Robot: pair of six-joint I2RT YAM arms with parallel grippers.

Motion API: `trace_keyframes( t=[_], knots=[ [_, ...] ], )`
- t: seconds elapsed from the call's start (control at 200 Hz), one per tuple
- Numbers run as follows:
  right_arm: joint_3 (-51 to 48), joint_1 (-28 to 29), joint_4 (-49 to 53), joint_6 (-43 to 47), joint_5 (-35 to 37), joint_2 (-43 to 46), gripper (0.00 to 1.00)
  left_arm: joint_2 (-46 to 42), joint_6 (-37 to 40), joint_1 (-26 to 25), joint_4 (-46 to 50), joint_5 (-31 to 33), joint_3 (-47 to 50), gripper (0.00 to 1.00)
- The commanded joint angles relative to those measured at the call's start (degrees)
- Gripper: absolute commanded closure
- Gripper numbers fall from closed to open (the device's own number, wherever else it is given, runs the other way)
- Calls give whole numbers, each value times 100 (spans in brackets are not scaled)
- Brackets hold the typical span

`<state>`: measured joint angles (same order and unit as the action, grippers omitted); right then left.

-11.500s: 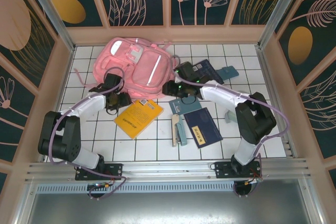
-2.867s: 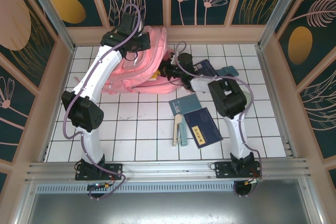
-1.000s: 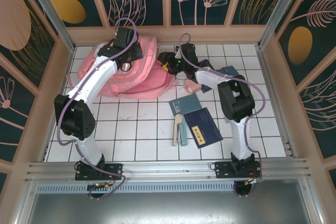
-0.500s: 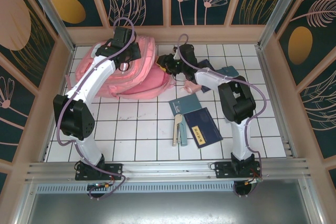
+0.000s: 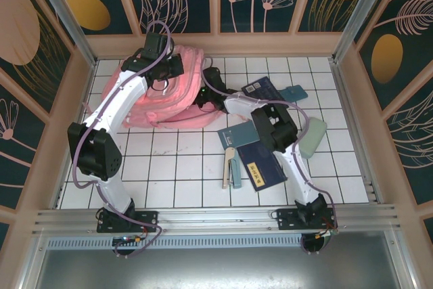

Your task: Pack the student bag

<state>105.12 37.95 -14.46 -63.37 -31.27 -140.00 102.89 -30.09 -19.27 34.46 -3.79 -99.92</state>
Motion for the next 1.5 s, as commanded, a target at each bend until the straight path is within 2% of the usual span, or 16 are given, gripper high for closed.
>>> trace_keyframes(
  t=[0.0,0.105,0.285,0.43,0.595,0.866,1.111,1.281,1.411,1.496],
  knots=[
    [519,78,501,-250,344,-323,88,-314,-137,-16,-401,-504,-357,100],
    [603,166,639,-311,566,-488,88,-309,-191,-23,-414,-607,-362,100],
    [1222,289,666,-568,208,-1053,89,-327,-371,-16,-620,-919,-246,100],
    [1872,409,-252,-1127,-532,-1629,89,-349,-520,-17,-893,-1214,-92,100],
    [2319,396,-1135,-1782,-1100,-1997,88,-349,-429,-17,-850,-1030,-41,100],
    [647,27,-773,-757,-595,-481,84,-436,12,-17,-458,354,200,100],
    [-598,-318,-257,-154,-241,777,81,-652,224,-11,-443,1328,534,100],
    [-1417,-548,179,300,57,1614,80,-548,373,16,-405,1732,714,100],
    [-1868,-629,460,555,104,2077,80,-500,446,33,-467,1723,879,100],
    [-2231,-905,624,771,248,2459,80,-499,475,37,-496,1715,965,100]
  ],
)
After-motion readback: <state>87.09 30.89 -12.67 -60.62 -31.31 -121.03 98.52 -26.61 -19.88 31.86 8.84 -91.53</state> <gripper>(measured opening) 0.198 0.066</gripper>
